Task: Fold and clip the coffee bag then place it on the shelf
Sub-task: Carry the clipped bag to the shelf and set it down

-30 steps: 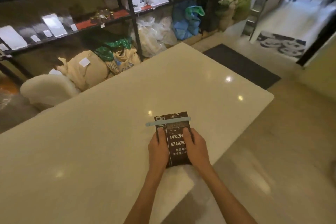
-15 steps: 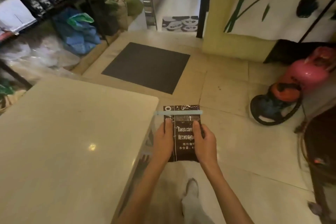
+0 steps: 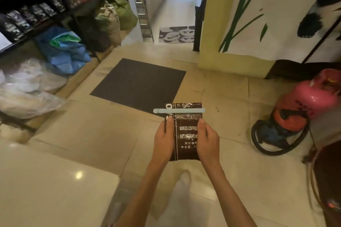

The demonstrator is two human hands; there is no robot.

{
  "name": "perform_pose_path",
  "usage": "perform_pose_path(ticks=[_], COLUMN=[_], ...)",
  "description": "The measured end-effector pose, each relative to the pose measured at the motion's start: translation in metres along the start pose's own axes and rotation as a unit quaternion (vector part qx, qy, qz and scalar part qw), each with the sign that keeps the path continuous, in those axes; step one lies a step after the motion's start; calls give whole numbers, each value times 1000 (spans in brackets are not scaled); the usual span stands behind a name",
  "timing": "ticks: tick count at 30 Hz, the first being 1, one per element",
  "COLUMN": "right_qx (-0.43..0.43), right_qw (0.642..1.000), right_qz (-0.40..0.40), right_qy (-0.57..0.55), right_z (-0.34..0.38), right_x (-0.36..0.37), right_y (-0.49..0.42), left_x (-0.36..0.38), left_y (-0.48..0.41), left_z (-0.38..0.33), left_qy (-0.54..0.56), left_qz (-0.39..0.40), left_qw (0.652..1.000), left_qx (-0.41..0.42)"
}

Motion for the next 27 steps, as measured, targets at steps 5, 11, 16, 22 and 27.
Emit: perform_pose_path(ticks=[5, 11, 16, 22, 27], right_qx=[13, -5, -19, -11, -28], right_qw=[1000, 999, 993, 971, 938], right_qz=[24, 40, 114, 236, 345], right_qy=[14, 26, 25, 28, 33], right_z=[18, 55, 95, 125, 144], right_x=[41, 125, 215, 359, 487], right_y=[-107, -229, -305, -347, -356], left_x=[41, 58, 37, -39, -121], left_y=[-102, -235, -337, -439, -510], left_z=[-23, -65, -100, -115, -114], left_qy=[24, 54, 75, 93, 107], left_qz=[-4, -20, -69, -188, -305], left_qw=[1000, 998, 994, 977, 946], left_qx=[-10, -26, -29, -43, -41])
Point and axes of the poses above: each hand's wrist, its own y-axis away from the middle knuckle, its own x-axis out of the palm, z = x × y, the point moved 3 cm from there along -y, towards the middle knuckle, and after that the axes turned 9 degrees about -z, right-handed, at the moved point
